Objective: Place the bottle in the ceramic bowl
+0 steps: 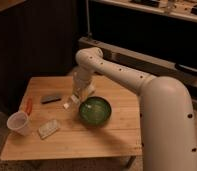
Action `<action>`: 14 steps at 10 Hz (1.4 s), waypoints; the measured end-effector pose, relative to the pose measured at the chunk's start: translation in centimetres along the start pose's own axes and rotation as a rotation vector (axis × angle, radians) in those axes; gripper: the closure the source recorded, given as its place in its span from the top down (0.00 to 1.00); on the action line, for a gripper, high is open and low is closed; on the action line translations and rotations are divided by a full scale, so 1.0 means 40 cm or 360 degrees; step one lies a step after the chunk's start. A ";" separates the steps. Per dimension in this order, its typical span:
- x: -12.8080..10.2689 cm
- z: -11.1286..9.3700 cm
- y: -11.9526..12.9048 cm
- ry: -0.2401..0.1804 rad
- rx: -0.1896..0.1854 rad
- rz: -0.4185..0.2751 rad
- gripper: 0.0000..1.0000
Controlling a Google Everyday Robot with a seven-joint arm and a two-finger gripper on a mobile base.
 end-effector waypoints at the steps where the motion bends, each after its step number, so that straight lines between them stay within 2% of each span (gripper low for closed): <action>1: 0.009 -0.015 0.020 -0.0002 0.0004 0.0008 0.03; 4: 0.044 -0.037 0.093 -0.0007 0.0022 0.0021 0.03; 6: 0.044 -0.030 0.117 -0.0010 0.0033 0.0041 0.03; 10: 0.051 -0.067 0.188 -0.0003 0.0045 0.0033 0.03; 12: 0.039 -0.057 0.192 0.0000 0.0049 0.0022 0.03; 14: 0.036 -0.020 0.207 -0.0005 0.0042 0.0022 0.03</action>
